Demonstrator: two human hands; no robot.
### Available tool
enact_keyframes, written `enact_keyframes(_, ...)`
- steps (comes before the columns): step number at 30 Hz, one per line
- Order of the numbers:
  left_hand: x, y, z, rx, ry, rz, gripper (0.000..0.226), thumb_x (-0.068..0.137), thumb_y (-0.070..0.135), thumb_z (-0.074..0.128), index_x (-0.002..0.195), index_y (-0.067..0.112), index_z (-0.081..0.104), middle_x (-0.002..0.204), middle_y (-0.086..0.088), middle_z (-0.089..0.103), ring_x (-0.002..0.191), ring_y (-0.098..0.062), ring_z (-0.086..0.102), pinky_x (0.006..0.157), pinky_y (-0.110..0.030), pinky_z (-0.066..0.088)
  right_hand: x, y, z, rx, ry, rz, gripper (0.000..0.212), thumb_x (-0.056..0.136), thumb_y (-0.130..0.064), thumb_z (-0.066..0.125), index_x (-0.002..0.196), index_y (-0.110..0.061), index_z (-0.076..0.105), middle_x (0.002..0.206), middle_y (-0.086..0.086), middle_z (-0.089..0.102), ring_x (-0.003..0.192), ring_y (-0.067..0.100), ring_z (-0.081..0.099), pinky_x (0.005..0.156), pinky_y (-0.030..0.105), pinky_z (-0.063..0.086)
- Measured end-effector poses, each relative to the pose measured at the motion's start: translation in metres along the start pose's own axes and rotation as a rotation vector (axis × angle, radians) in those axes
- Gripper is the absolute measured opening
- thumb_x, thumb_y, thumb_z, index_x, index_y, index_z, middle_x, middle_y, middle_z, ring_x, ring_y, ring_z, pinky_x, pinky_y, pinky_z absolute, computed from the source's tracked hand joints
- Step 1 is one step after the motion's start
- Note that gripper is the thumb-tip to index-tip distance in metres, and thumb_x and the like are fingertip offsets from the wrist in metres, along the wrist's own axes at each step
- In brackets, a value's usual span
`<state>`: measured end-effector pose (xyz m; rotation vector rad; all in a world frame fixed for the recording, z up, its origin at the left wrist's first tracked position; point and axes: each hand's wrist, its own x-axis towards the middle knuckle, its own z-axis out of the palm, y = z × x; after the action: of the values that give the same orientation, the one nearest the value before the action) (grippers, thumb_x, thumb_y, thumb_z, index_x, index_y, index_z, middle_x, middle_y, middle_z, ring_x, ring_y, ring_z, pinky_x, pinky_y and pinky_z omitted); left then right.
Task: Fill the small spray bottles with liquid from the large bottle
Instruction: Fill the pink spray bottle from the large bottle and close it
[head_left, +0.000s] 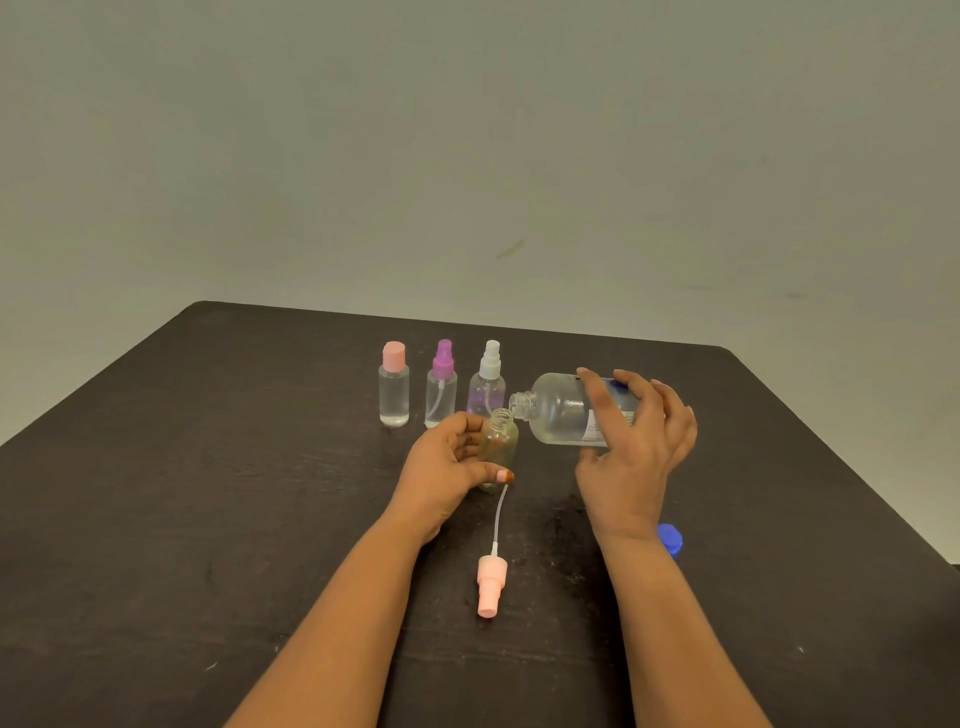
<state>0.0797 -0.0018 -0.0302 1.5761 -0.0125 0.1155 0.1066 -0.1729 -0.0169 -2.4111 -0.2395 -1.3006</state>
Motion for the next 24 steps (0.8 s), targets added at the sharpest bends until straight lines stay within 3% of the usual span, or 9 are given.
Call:
enact_keyframes(16,0.0014,-0.0008,-0.0012,-0.016,-0.019,-0.008,0.047,0.064,-0.012,0.074,0.096,0.020,0.061,0.104,-0.004,0.069,0.103,-0.019,0.064,0.091,-0.036,0.053,0.0051,-0.0002,-0.0041,-0.012,0.017,-0.050,0.087,0.053,0.016,0.066,0.122,-0.034,0.049,0.121,0.010,0.051,0.121,0.031,0.036,0.107,0.061,0.020)
enact_keyframes(24,-0.0011,0.0025,-0.0009,-0.051,-0.038,-0.001,0.045,0.066,-0.016,0.070,0.096,0.016,0.061,0.101,-0.003,0.069,0.100,-0.016,0.065,0.082,-0.028,0.056,0.0069,0.0005,-0.0058,-0.022,0.029,-0.066,0.084,0.054,0.016,0.065,0.122,-0.032,0.052,0.121,0.010,0.051,0.121,0.031,0.035,0.108,0.062,0.019)
